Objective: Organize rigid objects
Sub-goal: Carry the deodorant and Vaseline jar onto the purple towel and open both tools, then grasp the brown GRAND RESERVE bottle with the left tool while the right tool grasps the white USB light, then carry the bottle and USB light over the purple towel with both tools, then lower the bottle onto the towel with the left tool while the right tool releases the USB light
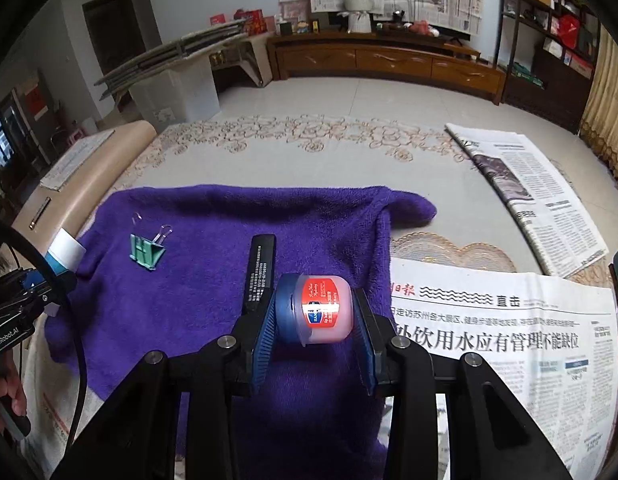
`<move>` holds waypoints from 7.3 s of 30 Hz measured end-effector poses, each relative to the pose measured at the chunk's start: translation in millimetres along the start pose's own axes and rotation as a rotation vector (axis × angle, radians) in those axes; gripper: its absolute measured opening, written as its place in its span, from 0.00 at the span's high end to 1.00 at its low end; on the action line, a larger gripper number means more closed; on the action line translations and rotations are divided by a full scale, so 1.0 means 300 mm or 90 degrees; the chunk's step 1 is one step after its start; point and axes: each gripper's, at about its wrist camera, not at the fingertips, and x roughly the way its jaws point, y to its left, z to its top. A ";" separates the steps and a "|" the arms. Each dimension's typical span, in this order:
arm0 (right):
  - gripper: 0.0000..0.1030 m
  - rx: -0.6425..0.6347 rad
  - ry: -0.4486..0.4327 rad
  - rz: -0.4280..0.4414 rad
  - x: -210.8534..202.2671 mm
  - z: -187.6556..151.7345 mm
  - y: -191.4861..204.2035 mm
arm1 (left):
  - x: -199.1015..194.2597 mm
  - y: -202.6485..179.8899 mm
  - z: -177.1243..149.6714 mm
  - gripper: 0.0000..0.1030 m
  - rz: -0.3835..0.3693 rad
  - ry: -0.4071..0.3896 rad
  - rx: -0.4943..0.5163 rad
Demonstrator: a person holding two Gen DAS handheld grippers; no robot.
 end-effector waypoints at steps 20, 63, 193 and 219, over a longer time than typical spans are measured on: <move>0.65 -0.069 0.049 -0.032 0.148 0.017 0.047 | 0.107 -0.025 -0.030 0.66 0.048 0.061 0.059; 0.00 0.154 -0.060 -0.023 -0.446 -0.507 -0.169 | -0.152 -0.379 -0.442 0.00 0.004 0.066 0.205; 0.65 -0.062 0.045 0.009 -0.011 -0.097 0.049 | 0.072 -0.198 -0.012 0.78 -0.029 0.036 0.091; 0.64 -0.115 0.049 -0.005 0.053 -0.126 0.075 | 0.130 -0.224 -0.032 0.77 -0.008 0.063 0.138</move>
